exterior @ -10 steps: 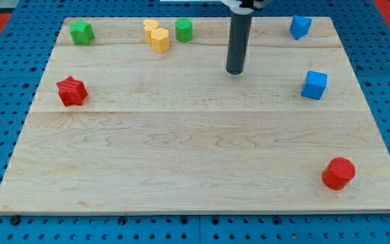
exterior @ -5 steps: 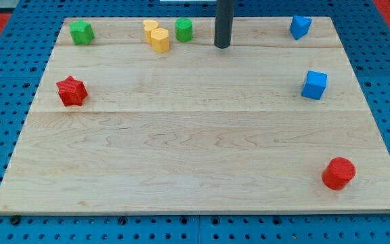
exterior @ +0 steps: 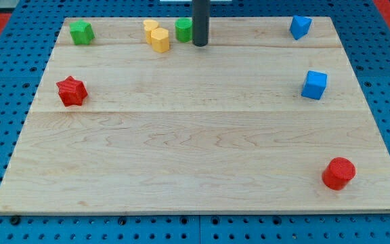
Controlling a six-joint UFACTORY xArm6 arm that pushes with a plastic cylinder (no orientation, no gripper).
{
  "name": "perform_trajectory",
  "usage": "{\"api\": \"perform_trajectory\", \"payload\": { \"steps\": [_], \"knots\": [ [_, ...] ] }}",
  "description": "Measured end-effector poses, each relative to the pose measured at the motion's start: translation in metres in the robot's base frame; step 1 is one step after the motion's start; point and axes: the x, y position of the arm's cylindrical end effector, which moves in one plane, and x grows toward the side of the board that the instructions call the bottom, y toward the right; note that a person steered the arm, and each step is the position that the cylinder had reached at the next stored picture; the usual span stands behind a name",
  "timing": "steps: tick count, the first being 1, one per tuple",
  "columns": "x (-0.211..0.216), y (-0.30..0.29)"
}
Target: Adjust the yellow heart to the left of the yellow hexagon
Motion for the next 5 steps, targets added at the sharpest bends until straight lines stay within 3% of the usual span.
{"api": "perform_trajectory", "payload": {
  "steps": [5],
  "knots": [
    [0.003,-0.032]
  ]
}}
